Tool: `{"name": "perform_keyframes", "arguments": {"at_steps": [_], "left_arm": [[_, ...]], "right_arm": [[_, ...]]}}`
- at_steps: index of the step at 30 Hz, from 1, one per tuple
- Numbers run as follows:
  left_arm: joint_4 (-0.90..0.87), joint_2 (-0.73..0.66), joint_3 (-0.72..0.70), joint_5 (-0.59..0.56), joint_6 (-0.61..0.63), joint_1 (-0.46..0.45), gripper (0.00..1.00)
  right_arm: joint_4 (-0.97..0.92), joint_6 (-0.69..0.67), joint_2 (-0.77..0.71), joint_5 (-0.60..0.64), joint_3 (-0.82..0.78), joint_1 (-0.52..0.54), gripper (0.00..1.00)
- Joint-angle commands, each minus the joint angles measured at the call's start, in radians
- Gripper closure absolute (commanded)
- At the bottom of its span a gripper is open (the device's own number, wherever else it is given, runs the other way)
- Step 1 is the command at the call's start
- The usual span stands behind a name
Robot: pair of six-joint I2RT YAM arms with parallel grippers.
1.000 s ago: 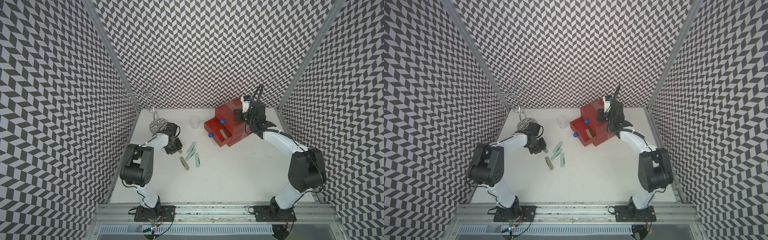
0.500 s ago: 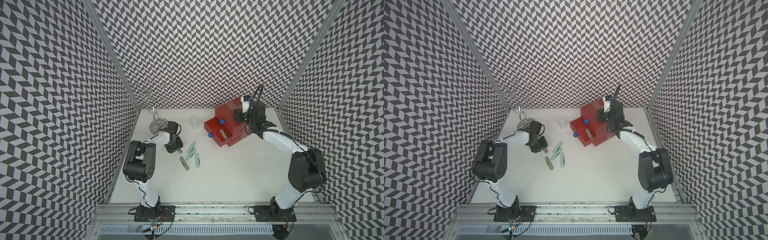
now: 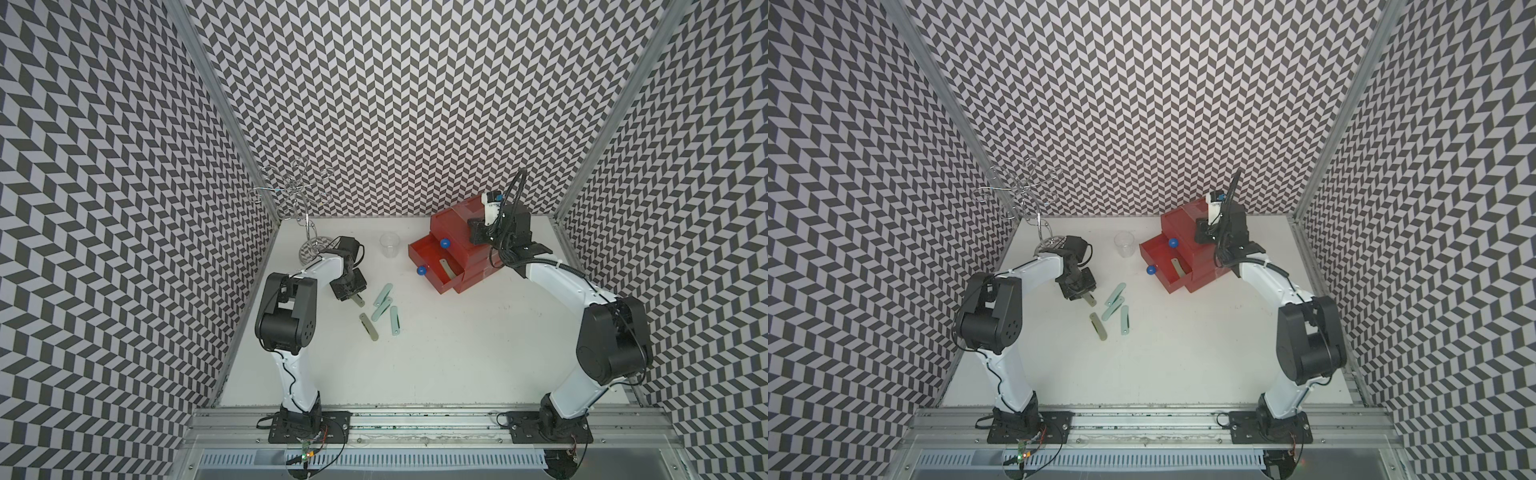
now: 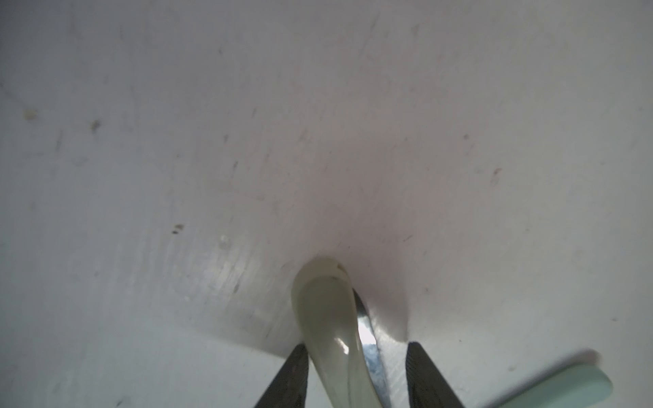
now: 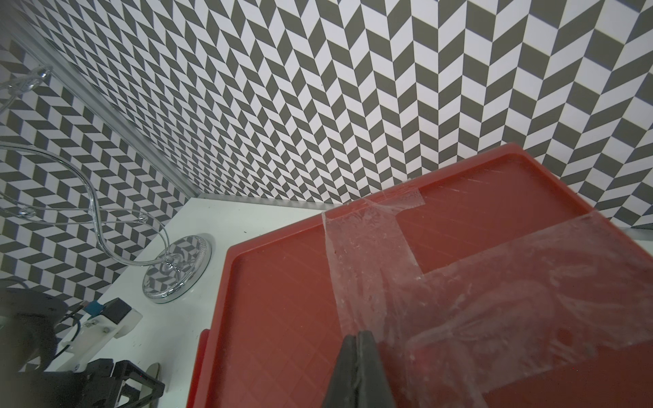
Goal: Place the fruit knives into the drawer by color
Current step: Pick up the fruit knife from the center of the board.
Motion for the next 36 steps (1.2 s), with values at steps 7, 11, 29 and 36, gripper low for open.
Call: {"name": "perform_keyframes", "arguments": {"at_steps": [7, 11, 29, 36], "left_arm": [[-0.135, 0.041, 0.019, -0.078, 0.04, -0.019, 0.54], [-0.123, 0.035, -0.013, -0.071, 0.043, -0.031, 0.55], [-0.116, 0.059, -0.008, -0.054, 0.066, -0.062, 0.61], [-0.132, 0.071, 0.0, -0.05, 0.094, -0.062, 0.67]], "right_arm": [[-0.34, 0.036, 0.167, -0.044, -0.134, 0.012, 1.0], [-0.337, 0.036, 0.166, -0.047, -0.134, 0.013, 1.0], [-0.336, 0.037, 0.16, -0.05, -0.137, 0.013, 1.0], [-0.336, 0.039, 0.16, -0.048, -0.138, 0.012, 1.0]]}}
